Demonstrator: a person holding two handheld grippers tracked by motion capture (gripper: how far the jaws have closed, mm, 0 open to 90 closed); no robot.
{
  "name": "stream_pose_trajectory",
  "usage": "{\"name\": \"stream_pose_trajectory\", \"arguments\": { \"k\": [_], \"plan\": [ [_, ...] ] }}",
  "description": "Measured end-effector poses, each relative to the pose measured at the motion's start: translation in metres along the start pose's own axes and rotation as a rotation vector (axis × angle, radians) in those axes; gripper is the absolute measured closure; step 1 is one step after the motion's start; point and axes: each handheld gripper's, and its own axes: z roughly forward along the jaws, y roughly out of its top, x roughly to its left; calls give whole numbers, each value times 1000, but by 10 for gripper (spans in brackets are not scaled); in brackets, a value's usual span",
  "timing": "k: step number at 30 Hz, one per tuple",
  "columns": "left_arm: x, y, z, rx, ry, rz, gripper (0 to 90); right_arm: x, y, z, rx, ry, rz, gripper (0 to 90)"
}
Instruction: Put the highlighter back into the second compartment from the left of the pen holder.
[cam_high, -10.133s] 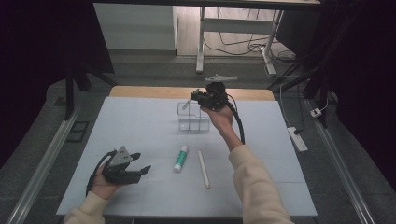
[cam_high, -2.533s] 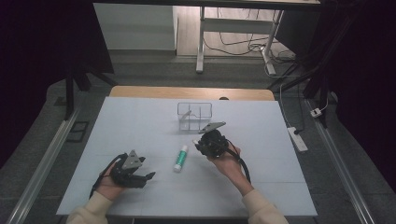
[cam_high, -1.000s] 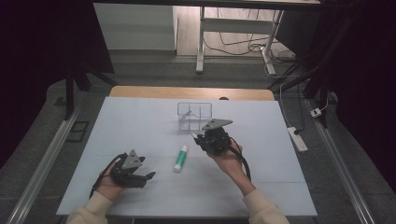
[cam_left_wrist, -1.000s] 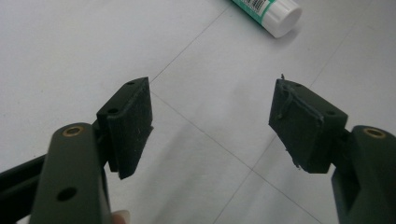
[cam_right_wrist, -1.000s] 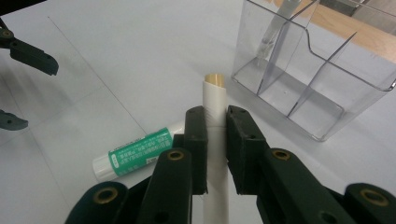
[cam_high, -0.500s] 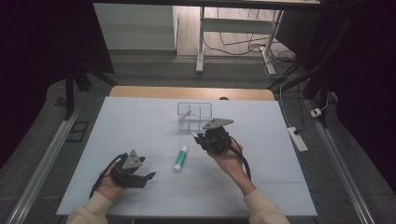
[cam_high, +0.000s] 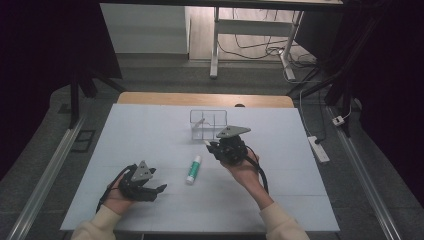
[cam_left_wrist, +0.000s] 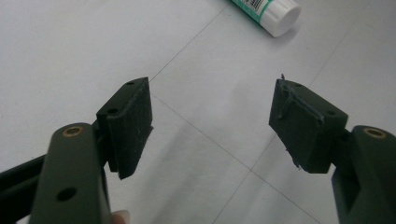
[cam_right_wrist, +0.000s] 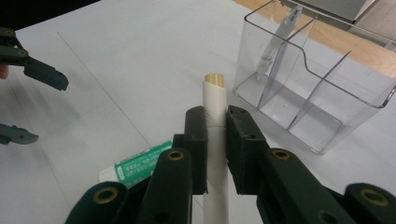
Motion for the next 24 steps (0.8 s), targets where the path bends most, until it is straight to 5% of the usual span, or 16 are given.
{"name": "stream_pose_trajectory", "arguments": {
  "k": [24],
  "plan": [
    [0,0,0,1,1,0,300,2,5,2,-17,7,-3,782]
  ]
}}
